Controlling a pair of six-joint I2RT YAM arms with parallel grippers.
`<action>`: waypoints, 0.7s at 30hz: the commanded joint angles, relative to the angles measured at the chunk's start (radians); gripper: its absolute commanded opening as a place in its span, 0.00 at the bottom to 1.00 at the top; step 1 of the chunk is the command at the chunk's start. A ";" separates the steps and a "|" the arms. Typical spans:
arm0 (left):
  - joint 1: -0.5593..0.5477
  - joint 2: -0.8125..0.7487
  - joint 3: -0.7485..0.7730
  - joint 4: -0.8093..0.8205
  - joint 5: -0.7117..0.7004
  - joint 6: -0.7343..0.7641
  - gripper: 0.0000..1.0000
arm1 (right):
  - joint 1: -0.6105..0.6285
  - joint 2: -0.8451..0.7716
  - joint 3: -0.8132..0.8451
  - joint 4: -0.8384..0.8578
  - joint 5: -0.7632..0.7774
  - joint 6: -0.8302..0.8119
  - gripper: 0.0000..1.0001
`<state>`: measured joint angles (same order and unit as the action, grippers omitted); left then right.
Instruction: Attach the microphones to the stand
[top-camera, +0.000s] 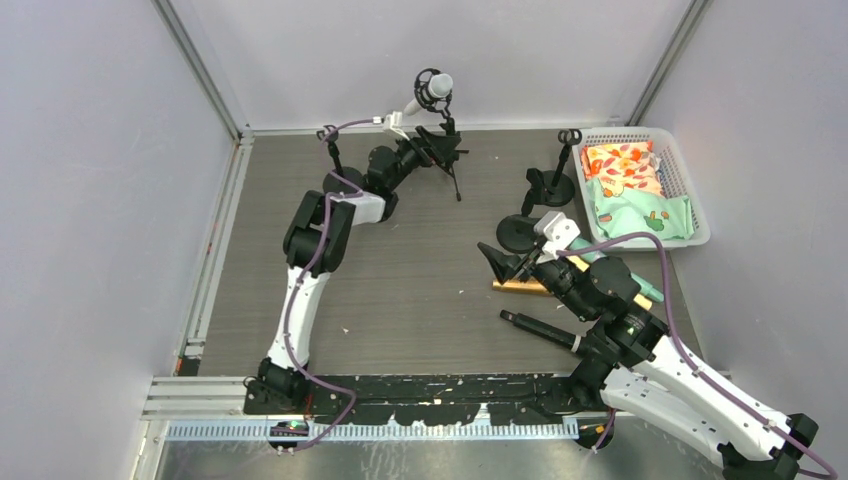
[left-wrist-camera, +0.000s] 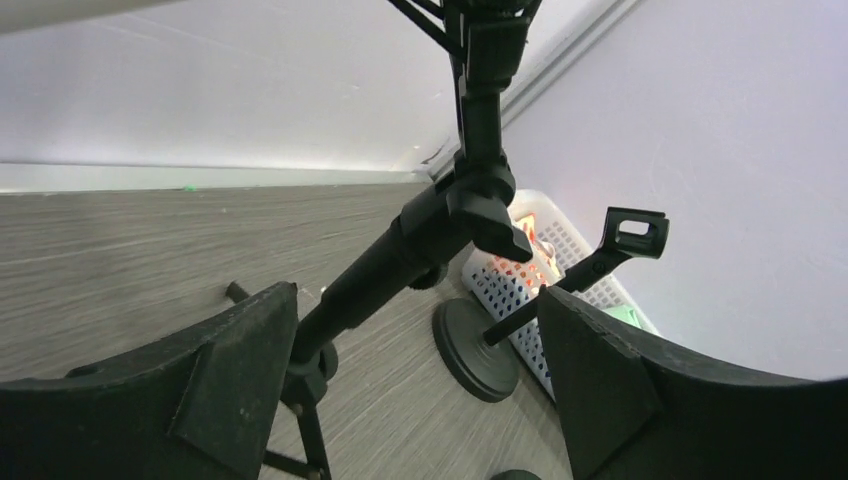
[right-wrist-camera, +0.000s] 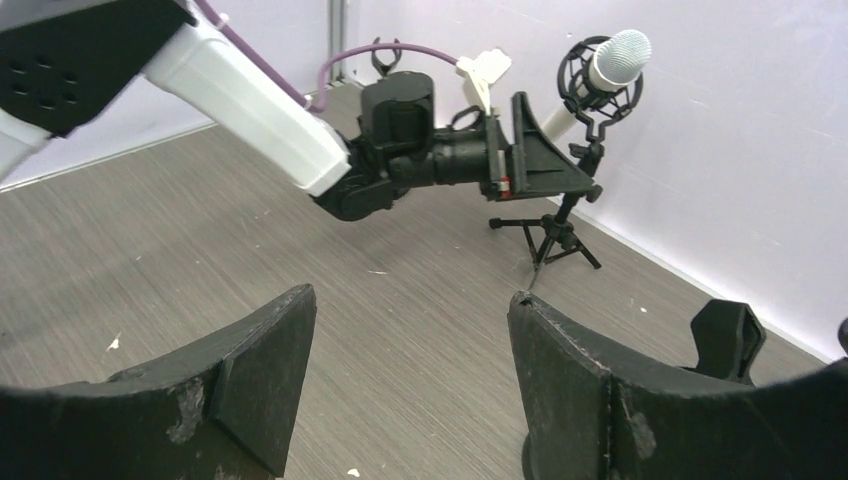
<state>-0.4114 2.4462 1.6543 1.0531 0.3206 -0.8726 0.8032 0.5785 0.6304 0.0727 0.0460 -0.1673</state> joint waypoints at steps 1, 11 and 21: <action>0.016 -0.151 -0.103 0.058 -0.044 0.065 0.93 | 0.005 0.016 0.057 0.016 0.098 -0.010 0.75; 0.005 -0.406 -0.396 -0.009 -0.116 0.156 1.00 | 0.003 0.095 0.132 -0.034 0.350 0.044 0.76; -0.027 -0.832 -0.782 -0.277 -0.264 0.214 1.00 | 0.004 0.224 0.286 -0.212 0.484 0.131 0.77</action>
<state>-0.4328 1.7763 0.9653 0.8978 0.1467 -0.7155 0.8032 0.7704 0.8150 -0.0650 0.4549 -0.0891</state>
